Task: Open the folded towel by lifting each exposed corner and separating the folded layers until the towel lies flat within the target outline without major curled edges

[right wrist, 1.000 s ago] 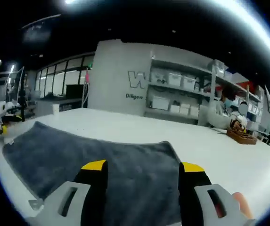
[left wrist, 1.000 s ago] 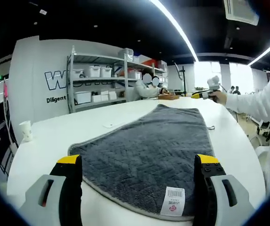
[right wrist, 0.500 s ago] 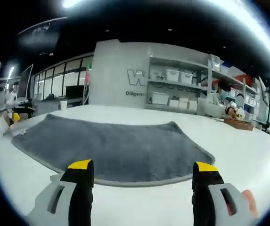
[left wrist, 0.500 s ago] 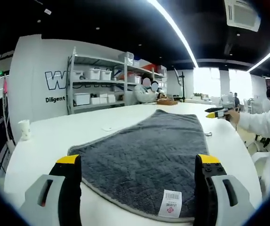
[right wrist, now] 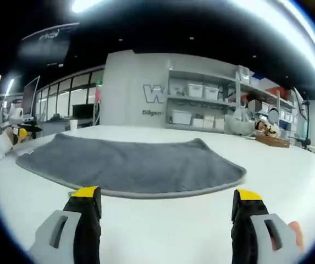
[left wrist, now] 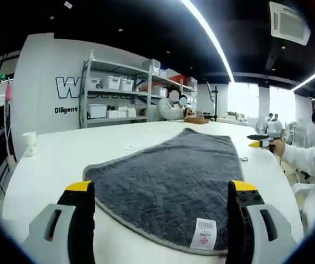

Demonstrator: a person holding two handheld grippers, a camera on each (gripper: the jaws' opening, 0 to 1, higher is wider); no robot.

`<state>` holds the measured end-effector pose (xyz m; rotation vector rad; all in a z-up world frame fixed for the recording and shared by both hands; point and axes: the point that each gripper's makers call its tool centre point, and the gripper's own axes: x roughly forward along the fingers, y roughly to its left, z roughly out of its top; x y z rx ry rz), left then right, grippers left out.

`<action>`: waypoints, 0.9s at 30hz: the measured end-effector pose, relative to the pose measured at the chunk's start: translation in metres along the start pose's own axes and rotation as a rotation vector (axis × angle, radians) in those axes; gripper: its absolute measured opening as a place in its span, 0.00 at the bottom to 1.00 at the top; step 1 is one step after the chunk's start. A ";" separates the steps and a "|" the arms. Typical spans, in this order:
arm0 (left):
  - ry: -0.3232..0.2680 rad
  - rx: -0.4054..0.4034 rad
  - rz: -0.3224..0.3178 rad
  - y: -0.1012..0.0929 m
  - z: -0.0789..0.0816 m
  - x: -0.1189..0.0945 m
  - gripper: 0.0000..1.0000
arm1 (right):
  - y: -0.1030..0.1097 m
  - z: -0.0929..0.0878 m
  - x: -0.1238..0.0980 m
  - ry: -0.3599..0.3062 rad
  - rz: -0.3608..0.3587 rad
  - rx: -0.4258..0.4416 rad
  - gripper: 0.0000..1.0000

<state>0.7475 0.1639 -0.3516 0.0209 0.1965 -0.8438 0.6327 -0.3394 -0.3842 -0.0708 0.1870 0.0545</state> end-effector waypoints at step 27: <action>0.075 0.077 -0.052 -0.015 -0.010 0.000 0.99 | -0.077 0.016 -0.038 0.206 0.011 -0.111 0.99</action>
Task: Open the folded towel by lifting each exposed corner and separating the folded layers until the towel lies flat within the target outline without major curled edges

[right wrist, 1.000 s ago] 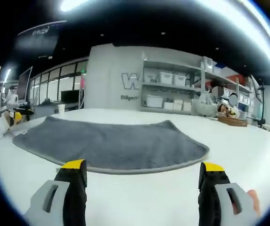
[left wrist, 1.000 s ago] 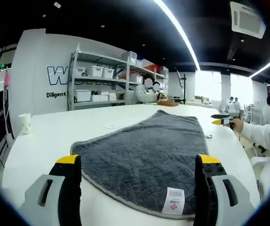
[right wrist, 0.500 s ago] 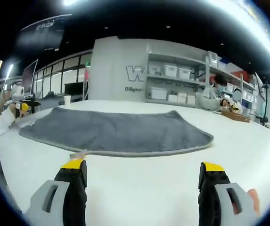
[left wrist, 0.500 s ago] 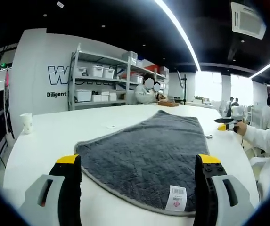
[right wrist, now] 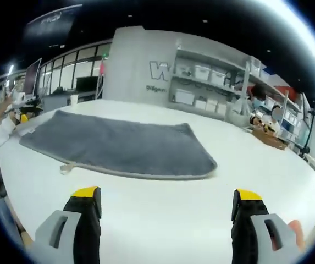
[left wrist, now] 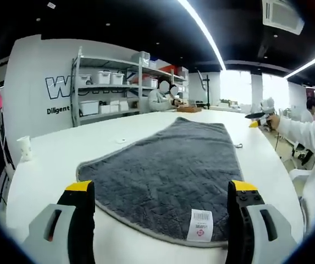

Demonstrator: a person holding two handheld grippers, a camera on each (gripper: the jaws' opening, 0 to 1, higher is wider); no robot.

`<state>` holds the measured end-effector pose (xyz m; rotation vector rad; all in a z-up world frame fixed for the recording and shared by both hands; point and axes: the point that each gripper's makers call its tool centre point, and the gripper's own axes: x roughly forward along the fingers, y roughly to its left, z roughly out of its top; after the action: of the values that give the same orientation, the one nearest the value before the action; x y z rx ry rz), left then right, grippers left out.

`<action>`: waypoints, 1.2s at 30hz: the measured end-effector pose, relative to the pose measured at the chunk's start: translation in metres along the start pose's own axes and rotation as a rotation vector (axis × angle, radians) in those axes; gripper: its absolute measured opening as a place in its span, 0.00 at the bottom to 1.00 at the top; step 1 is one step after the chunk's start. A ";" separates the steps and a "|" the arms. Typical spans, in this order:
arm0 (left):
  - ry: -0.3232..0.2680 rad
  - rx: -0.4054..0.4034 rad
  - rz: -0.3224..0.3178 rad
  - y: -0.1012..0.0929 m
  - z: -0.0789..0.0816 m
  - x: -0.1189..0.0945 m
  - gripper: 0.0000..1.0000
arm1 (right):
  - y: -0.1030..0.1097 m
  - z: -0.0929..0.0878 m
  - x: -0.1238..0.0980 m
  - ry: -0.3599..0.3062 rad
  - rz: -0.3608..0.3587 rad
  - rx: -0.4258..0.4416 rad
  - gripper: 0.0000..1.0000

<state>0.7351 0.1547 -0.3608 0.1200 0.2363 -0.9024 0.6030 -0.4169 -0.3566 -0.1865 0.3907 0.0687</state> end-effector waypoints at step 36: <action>-0.020 0.001 -0.016 -0.003 0.006 -0.004 0.99 | -0.048 0.010 0.004 0.054 0.000 -0.011 0.99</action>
<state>0.7310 0.1543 -0.3544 0.1101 0.2181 -0.9194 0.6148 -0.4618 -0.3412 -0.1996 0.4446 0.0664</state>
